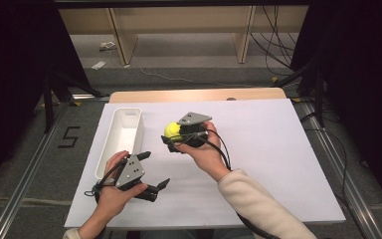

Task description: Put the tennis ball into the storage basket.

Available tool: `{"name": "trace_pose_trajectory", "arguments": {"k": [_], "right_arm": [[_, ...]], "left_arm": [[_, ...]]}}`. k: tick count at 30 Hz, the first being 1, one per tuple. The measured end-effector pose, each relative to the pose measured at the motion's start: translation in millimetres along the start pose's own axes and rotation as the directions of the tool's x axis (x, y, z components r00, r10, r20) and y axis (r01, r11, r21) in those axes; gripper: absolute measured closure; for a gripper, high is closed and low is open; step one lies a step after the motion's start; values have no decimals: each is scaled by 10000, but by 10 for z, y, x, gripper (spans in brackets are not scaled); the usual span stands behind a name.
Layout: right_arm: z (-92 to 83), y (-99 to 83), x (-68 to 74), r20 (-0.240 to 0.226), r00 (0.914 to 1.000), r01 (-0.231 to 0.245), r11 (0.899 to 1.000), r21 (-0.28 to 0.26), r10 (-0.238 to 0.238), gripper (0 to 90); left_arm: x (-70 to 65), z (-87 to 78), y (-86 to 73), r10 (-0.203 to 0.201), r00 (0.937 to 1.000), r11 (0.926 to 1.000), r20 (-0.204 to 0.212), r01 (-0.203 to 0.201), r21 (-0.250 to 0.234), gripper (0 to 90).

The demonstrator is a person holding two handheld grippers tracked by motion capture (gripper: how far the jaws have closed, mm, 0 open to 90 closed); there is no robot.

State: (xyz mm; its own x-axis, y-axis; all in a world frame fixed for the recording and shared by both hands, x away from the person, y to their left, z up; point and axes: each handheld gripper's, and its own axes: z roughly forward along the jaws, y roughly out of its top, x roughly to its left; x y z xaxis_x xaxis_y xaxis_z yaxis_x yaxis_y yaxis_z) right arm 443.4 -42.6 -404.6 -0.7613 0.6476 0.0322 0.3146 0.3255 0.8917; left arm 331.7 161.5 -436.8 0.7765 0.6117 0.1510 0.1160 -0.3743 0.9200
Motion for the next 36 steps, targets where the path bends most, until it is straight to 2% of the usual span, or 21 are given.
{"name": "trace_pose_trajectory", "arguments": {"k": [5, 16, 25, 26, 28, 32, 36], "right_arm": [[12, 31, 10, -30, 10000, 14, 10000, -14, -14, 260], [36, 46, 30, -87, 10000, -6, 10000, 22, 6, 260], [55, 86, 42, -115, 9999, 28, 10000, 19, -28, 260], [61, 98, 48, -103, 9999, 35, 10000, 7, -35, 260], [70, 108, 54, -124, 9999, 49, 10000, 10, -49, 260], [82, 118, 62, -167, 9998, 48, 10000, 10, -48, 260], [112, 117, 83, -237, 9997, 13, 10000, 37, -13, 260]], "left_arm": [[21, -1, 6, 232, 9997, 9997, -91, -233, -49, 4], [10, -3, 0, 36, 10000, 10000, -67, -36, 1, 4], [37, -5, 10, 388, 9988, 9992, -303, -391, -68, 4], [29, -6, 8, 275, 9993, 9996, -267, -277, -58, 4], [35, -7, 11, 374, 9987, 9993, -354, -377, -77, 4], [32, -8, 10, 307, 9990, 9995, -328, -309, -62, 5], [13, -9, 4, 40, 9998, 10000, -169, -40, -6, 5]]}}
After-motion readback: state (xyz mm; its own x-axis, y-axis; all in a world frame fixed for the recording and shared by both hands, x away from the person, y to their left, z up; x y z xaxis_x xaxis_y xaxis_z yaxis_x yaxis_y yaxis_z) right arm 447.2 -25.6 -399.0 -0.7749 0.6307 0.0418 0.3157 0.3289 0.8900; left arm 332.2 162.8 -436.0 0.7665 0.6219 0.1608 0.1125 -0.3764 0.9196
